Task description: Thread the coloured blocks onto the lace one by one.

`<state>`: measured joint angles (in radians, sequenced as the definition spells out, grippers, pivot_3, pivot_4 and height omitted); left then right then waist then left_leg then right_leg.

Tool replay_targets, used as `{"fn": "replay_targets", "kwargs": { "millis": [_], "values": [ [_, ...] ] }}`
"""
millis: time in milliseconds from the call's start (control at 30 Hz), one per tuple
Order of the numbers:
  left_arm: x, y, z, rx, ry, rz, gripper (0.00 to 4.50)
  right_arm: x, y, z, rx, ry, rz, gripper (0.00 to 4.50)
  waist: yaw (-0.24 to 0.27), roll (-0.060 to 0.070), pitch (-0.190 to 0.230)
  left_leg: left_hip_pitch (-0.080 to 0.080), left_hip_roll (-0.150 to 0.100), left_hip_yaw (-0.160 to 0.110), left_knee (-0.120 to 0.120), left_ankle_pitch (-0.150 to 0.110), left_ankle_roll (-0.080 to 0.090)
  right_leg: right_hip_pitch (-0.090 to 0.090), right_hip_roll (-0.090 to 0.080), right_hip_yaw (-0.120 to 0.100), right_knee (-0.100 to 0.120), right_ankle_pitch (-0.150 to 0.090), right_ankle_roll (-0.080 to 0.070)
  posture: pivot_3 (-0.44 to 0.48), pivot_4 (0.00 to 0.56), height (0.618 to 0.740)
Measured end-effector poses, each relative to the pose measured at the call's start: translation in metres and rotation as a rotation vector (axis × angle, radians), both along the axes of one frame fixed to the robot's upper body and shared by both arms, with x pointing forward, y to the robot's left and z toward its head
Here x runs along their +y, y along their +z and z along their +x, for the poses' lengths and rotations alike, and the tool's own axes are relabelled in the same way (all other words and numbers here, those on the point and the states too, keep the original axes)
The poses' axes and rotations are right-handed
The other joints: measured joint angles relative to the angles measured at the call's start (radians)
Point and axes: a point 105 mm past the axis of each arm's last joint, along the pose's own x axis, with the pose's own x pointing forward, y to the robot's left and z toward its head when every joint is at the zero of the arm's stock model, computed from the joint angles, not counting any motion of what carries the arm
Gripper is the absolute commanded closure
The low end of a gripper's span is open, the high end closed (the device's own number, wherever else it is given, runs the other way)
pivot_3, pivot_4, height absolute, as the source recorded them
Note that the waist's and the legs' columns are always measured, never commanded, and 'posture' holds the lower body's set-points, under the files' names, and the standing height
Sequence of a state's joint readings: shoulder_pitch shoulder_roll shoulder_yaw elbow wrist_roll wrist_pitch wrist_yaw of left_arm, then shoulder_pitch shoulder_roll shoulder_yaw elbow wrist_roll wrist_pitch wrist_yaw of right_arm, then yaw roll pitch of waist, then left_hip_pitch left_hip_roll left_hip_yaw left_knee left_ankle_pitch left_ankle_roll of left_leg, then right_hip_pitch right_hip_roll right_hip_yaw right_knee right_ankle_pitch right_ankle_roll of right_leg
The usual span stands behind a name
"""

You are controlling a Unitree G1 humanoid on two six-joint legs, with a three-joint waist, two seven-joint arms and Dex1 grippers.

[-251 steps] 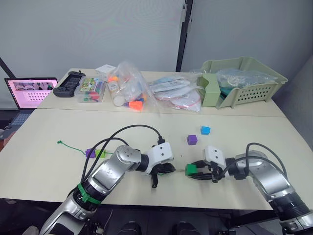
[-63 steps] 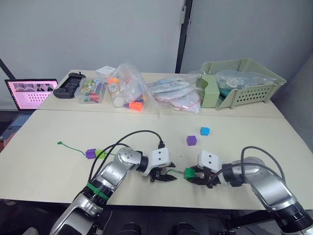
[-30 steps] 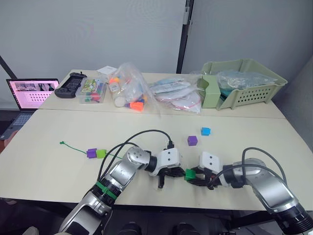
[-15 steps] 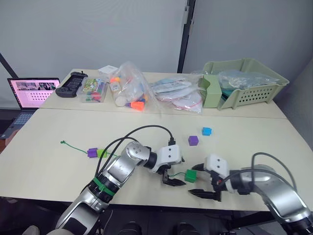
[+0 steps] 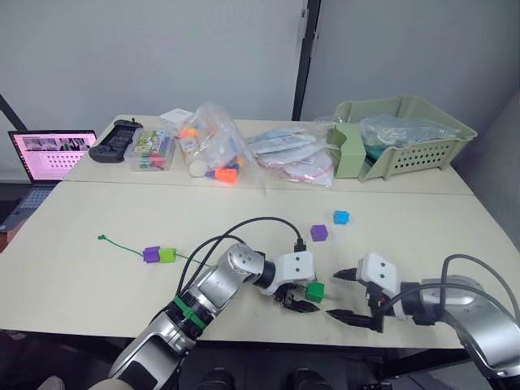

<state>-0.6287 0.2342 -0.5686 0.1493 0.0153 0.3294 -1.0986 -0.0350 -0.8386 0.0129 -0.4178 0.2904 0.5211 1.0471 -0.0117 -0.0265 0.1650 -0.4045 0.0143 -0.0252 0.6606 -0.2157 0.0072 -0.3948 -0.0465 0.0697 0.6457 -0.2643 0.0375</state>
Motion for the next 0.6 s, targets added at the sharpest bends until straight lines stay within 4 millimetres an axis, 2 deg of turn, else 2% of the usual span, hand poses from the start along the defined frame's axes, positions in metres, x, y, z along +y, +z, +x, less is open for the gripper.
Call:
{"fn": "replay_targets", "kwargs": {
  "millis": [100, 300, 433, 600],
  "values": [
    [0.0, 0.0, 0.0, 0.002, -0.001, -0.001, 3.31, -0.002, -0.002, 0.001, 0.003, -0.004, 0.001, 0.0, 0.0, 0.0, 0.0, 0.0, 0.0, 0.0, 0.0, 0.0, 0.0, 0.0, 0.0, 0.0, 0.0, 0.0, 0.0, 0.0, 0.15, 0.74],
    [0.0, 0.0, 0.0, 0.002, -0.003, -0.001, 3.31, -0.003, -0.007, 0.001, 0.014, 0.008, 0.002, 0.0, -0.001, 0.0, 0.0, 0.0, 0.0, 0.0, 0.0, 0.0, 0.0, 0.0, 0.0, 0.0, 0.0, 0.0, 0.0, 0.0, 0.15, 0.74],
    [0.002, 0.0, 0.0, 0.0, -0.011, 0.001, 3.31, -0.005, -0.007, 0.006, 0.004, 0.012, -0.004, 1.14, -0.001, 0.0, 0.0, 0.0, 0.0, 0.0, 0.0, 0.0, 0.0, 0.0, 0.0, 0.0, 0.0, 0.0, 0.0, 0.0, 0.15, 0.74],
    [0.005, 0.0, -0.001, -0.002, -0.023, 0.005, 3.31, -0.004, -0.014, 0.009, 0.011, 0.035, -0.019, 2.85, -0.001, 0.0, 0.0, 0.0, 0.0, 0.0, 0.0, 0.0, 0.0, 0.0, 0.0, 0.0, 0.0, 0.0, 0.0, 0.0, 0.15, 0.74]
  ]
}}
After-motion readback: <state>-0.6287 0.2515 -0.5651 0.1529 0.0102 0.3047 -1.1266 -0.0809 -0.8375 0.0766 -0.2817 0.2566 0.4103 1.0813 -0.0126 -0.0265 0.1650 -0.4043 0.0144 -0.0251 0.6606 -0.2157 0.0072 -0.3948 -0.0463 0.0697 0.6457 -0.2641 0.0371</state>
